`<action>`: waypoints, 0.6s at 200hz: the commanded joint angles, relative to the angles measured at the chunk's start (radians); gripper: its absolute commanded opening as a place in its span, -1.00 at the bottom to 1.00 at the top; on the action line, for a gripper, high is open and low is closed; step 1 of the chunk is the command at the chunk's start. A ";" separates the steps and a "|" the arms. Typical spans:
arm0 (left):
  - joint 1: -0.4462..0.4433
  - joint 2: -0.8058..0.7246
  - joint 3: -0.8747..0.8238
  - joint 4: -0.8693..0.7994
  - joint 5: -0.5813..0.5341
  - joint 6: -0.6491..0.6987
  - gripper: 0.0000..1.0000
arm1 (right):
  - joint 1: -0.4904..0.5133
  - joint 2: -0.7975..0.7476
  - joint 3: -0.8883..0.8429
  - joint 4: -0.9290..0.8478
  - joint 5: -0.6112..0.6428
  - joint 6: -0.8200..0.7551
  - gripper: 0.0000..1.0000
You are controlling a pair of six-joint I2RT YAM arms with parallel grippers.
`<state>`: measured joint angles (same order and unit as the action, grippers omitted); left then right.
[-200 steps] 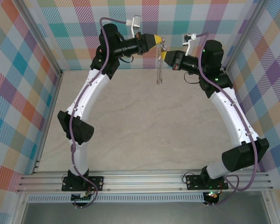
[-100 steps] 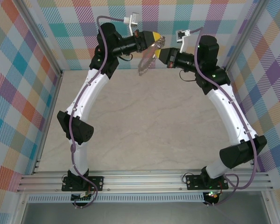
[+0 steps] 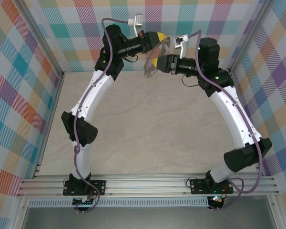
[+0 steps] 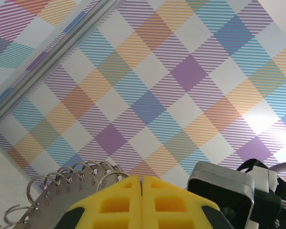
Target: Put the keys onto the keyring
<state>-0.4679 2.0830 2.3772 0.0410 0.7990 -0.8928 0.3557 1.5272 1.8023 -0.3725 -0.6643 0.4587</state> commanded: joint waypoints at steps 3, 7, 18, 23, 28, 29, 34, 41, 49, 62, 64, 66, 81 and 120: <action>0.000 0.001 0.055 0.088 0.014 -0.022 -1.00 | -0.112 -0.115 -0.079 0.078 -0.052 0.062 0.06; 0.000 0.000 0.055 0.095 0.019 -0.022 -1.00 | -0.133 -0.125 -0.095 0.103 -0.053 0.087 0.06; -0.002 -0.001 0.056 0.103 0.027 -0.023 -1.00 | -0.183 -0.139 -0.133 0.165 -0.048 0.158 0.03; -0.002 -0.001 0.056 0.106 0.031 -0.023 -1.00 | -0.200 -0.140 -0.146 0.193 -0.045 0.188 0.01; -0.001 -0.001 0.055 0.110 0.035 -0.023 -1.00 | -0.211 -0.138 -0.152 0.219 -0.041 0.216 -0.02; -0.001 -0.001 0.056 0.111 0.036 -0.023 -1.00 | -0.213 -0.138 -0.155 0.224 -0.040 0.223 -0.03; -0.001 -0.001 0.056 0.114 0.038 -0.024 -1.00 | -0.219 -0.132 -0.156 0.246 -0.038 0.248 -0.08; 0.000 -0.001 0.056 0.117 0.041 -0.026 -1.00 | -0.222 -0.118 -0.152 0.271 -0.039 0.278 -0.17; 0.000 -0.001 0.056 0.120 0.044 -0.027 -1.00 | -0.223 -0.099 -0.143 0.298 -0.040 0.308 -0.26; -0.001 -0.001 0.056 0.122 0.045 -0.032 -1.00 | -0.222 -0.066 -0.136 0.366 -0.045 0.373 -0.44; -0.001 -0.001 0.057 0.123 0.046 -0.033 -1.00 | -0.222 -0.061 -0.134 0.375 -0.047 0.380 -0.46; -0.001 -0.001 0.057 0.123 0.046 -0.033 -1.00 | -0.222 -0.056 -0.132 0.381 -0.048 0.388 -0.48; -0.001 -0.004 0.057 0.123 0.041 -0.036 -1.00 | -0.215 -0.021 -0.103 0.412 -0.056 0.422 -0.66; -0.005 -0.004 0.057 0.134 0.034 -0.044 -1.00 | -0.165 0.034 -0.041 0.410 -0.051 0.426 -0.82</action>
<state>-0.4683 2.0937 2.3928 0.0929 0.8215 -0.9180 0.1562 1.5490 1.6989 -0.0319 -0.7006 0.8463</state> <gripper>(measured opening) 0.049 0.101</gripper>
